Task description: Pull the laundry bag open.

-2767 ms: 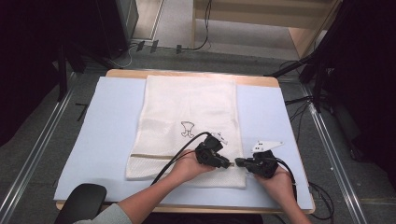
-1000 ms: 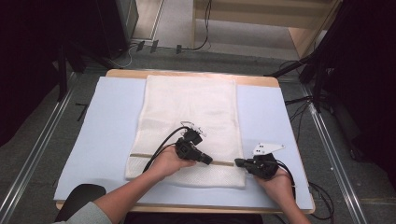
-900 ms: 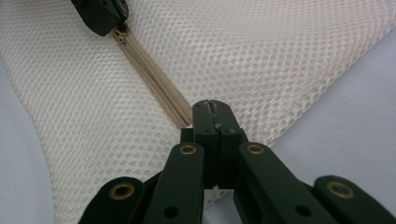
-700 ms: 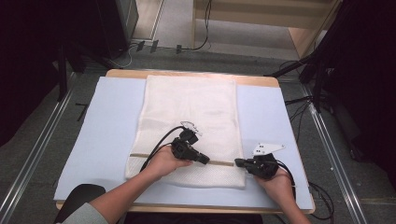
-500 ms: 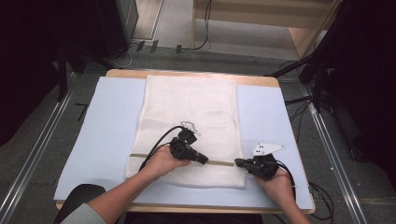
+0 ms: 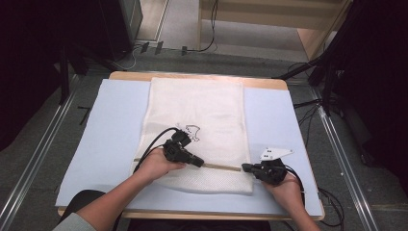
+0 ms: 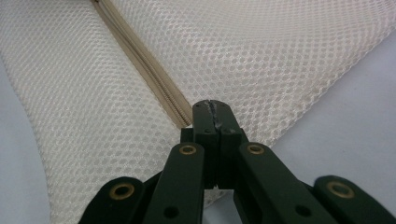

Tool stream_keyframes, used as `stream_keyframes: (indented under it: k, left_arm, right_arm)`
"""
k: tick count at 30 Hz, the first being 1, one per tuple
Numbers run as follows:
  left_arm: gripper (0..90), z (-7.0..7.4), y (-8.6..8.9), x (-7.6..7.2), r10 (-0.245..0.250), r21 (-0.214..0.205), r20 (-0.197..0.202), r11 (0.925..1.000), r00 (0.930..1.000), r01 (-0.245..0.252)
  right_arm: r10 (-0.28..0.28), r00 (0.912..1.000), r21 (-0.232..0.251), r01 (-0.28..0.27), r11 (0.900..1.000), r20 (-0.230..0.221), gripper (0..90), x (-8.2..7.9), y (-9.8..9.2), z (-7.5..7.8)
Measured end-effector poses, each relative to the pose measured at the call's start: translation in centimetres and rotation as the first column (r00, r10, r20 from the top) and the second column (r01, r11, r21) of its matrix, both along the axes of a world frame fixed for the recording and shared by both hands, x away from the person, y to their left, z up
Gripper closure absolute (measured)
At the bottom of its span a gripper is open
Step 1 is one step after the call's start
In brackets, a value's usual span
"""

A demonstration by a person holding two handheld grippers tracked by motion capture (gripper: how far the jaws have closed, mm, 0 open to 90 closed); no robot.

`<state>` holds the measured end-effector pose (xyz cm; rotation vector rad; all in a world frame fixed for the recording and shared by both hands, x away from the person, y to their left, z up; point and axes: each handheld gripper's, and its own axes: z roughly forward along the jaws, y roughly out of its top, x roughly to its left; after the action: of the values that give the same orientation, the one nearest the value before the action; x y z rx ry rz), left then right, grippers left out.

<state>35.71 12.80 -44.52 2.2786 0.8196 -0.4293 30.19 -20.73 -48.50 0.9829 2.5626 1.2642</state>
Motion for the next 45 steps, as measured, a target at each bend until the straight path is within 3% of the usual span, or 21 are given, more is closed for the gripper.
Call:
stream_keyframes:
  k: [10,24,28,30,35,38,42,45]
  left_arm:
    - [89.0,0.5,3.6,0.3,0.027,0.002,-0.008,0.9996,0.9996,-0.027]
    - [89.0,0.7,6.6,0.2,0.047,0.001,-0.009,0.9989,0.9988,-0.047]
    - [88.9,0.8,7.1,0.1,0.051,-0.016,-0.01,0.9986,0.9987,-0.051]
    - [89.0,0.8,7.1,0.0,0.04,-0.009,-0.007,0.9992,0.9992,-0.04]
    - [89.1,0.7,7.8,0.0,0.072,0.021,-0.03,0.9972,0.9969,-0.072]
    - [89.1,0.9,8.9,-0.1,0.085,0.024,-0.023,0.9961,0.9961,-0.085]
    - [89.0,0.9,10.9,-0.1,0.108,0.034,-0.043,0.9937,0.9932,-0.107]
    - [89.0,0.9,12.1,-0.3,0.128,0.043,-0.03,0.9911,0.9913,-0.126]
  right_arm:
    - [0.003,1.0,0.0,-0.003,1.0,-0.003,90.0,0.0,0.0,0.0]
    - [0.014,0.9999,-0.008,-0.014,0.9999,-0.008,90.0,0.2,0.0,0.1]
    - [0.025,0.9997,-0.012,-0.025,0.9996,-0.004,90.0,0.3,0.0,0.1]
    - [0.03,0.9995,-0.011,-0.03,0.9995,-0.006,90.0,0.3,0.0,0.1]
    - [0.033,0.9995,-0.011,-0.033,0.9994,-0.005,90.0,0.3,-0.1,0.1]
    - [0.034,0.9994,-0.013,-0.034,0.9993,-0.007,90.0,0.3,-0.1,0.1]
    - [0.038,0.9993,-0.012,-0.038,0.9992,-0.007,90.0,0.4,-0.1,0.1]
    - [0.037,0.9992,-0.009,-0.038,0.9993,-0.01,90.0,0.4,-0.1,0.1]
